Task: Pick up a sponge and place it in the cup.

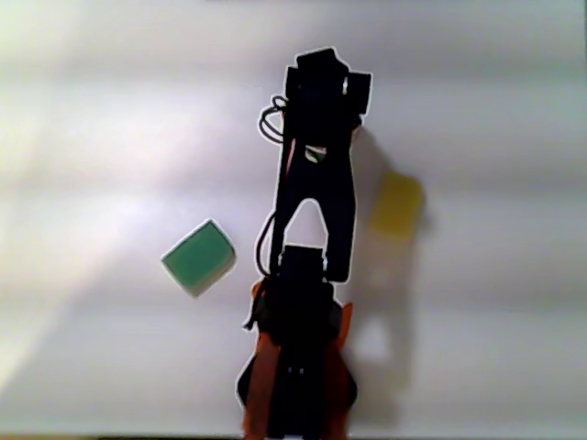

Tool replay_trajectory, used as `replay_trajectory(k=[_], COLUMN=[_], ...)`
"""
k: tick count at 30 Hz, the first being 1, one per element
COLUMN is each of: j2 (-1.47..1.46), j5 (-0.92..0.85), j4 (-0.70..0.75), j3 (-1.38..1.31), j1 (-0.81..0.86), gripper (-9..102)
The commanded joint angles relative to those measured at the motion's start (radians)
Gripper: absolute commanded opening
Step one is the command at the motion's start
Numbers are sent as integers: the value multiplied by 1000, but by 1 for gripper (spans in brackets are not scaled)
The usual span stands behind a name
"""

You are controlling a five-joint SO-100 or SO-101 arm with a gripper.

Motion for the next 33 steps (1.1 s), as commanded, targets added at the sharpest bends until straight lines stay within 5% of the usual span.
replay_trajectory(k=[1,7,11,14,26,33], j2=[44,58,130,242,1075,1327], j5=[-6,18,87,146,393,420], j4=[8,14,34,2,-606,-644], j3=[-26,-31,2,69,1149,1433], j1=[15,-6,-28,-52,-153,-150], gripper=[23,28,0,0,0,0])
